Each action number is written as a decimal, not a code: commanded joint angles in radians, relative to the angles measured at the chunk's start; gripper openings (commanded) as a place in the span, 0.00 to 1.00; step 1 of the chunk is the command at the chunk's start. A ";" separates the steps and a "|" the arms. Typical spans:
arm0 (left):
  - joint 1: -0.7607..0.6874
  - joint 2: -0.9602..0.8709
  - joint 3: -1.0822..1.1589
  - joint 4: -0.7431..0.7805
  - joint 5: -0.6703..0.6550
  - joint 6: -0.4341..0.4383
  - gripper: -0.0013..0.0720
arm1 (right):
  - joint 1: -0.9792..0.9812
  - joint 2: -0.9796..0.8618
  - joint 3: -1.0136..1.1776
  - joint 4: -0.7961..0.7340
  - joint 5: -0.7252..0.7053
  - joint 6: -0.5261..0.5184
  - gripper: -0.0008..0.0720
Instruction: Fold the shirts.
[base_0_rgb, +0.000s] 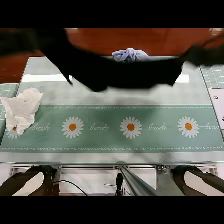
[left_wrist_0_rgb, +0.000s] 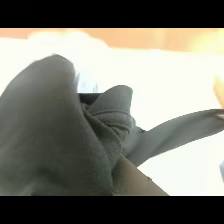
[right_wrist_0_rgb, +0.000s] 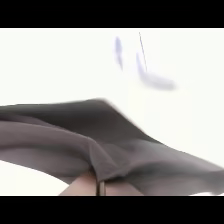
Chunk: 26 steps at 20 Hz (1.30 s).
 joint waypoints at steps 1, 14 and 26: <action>0.142 0.093 0.220 0.033 -0.081 -0.052 0.05 | -0.014 0.146 0.318 -0.145 0.061 0.063 0.05; 0.080 0.595 -0.103 0.541 -0.481 -0.312 0.05 | -0.014 0.719 0.109 -0.325 0.459 0.217 0.05; -0.045 0.193 -0.829 0.131 0.182 -0.100 0.05 | -0.014 0.354 -0.607 -0.288 -0.175 0.186 0.05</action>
